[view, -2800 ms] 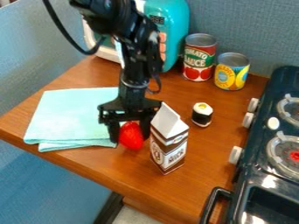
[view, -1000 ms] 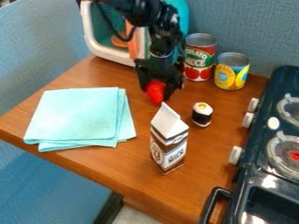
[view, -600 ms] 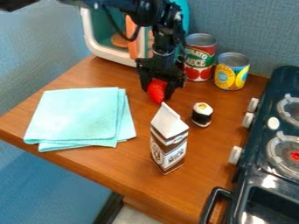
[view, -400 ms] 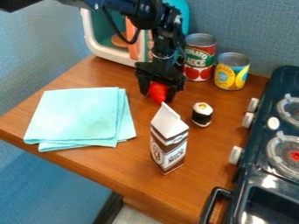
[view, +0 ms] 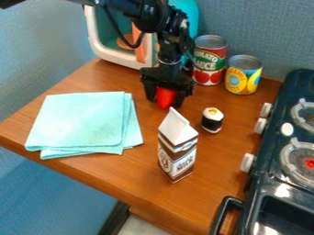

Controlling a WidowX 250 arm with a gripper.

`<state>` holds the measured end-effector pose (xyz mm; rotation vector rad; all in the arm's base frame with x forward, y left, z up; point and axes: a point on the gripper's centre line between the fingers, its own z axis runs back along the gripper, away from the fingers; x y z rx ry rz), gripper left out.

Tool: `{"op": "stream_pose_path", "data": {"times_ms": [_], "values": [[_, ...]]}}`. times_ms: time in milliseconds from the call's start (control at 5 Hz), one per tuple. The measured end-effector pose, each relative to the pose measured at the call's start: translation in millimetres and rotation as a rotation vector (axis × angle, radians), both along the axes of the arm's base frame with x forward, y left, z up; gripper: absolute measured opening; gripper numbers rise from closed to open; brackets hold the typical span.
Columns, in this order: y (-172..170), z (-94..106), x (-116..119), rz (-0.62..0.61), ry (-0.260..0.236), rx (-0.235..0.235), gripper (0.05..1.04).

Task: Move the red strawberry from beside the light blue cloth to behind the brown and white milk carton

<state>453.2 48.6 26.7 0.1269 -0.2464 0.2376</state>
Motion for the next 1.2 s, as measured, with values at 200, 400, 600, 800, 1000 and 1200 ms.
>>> {"op": "stream_pose_path", "data": {"times_ms": [200,400,600,800,1000,1200], "values": [[-1.8,7.5,0.4,0.007,-0.013,-0.013,1.005],[-6.0,24.6,-8.8,0.017,-0.038,-0.038,1.005],[-12.4,28.6,-28.9,0.043,-0.055,-0.075,1.005],[-16.6,52.5,-49.7,0.014,-0.049,-0.091,1.005],[-22.2,58.9,-80.5,-0.086,0.021,-0.109,1.005],[-19.9,66.4,-95.4,-0.172,0.08,-0.092,1.005]]}}
